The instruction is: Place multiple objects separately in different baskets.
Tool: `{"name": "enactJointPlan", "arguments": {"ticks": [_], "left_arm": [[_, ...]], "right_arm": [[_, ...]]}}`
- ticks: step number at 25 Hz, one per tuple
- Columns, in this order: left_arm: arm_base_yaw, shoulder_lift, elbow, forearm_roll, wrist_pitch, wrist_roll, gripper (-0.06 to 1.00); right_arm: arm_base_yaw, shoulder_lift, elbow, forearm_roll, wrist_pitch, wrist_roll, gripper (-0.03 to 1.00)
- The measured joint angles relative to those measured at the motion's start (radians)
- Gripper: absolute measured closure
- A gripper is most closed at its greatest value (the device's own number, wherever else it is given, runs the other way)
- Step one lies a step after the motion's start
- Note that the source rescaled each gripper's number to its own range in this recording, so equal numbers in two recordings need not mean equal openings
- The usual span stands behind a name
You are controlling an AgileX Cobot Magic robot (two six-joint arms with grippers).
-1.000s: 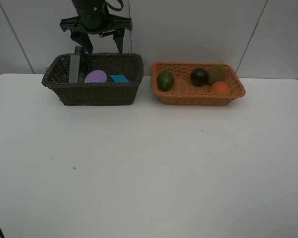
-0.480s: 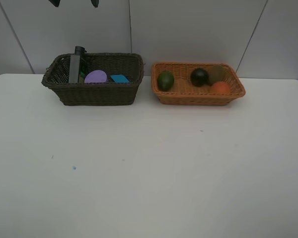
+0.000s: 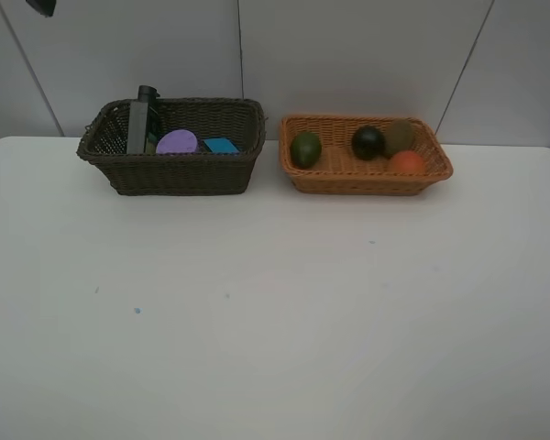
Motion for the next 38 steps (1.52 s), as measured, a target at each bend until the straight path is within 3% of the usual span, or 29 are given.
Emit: {"name": "enactJointPlan", "arguments": {"ticks": [5, 15, 23, 30, 38], "left_arm": [[0.0, -0.255, 0.24, 0.032, -0.007, -0.018, -0.05], [0.0, -0.72, 0.552, 0.031, 0.039, 0.012, -0.05], [0.0, -1.062, 0.739, -0.05, 0.039, 0.084, -0.05], [0.0, -1.218, 0.885, -0.144, 0.039, 0.125, -0.05], [0.0, -1.234, 0.898, -0.161, 0.03, 0.19, -0.05]], "right_arm": [[0.0, 0.0, 0.0, 0.0, 0.0, 0.0, -0.03], [0.0, 0.0, 0.0, 0.0, 0.0, 0.0, -0.03], [0.0, 0.0, 0.0, 0.001, 0.0, 0.0, -0.03], [0.0, 0.0, 0.0, 0.001, 0.0, 0.0, -0.03], [0.0, 0.0, 0.0, 0.001, 0.0, 0.0, -0.03]]}}
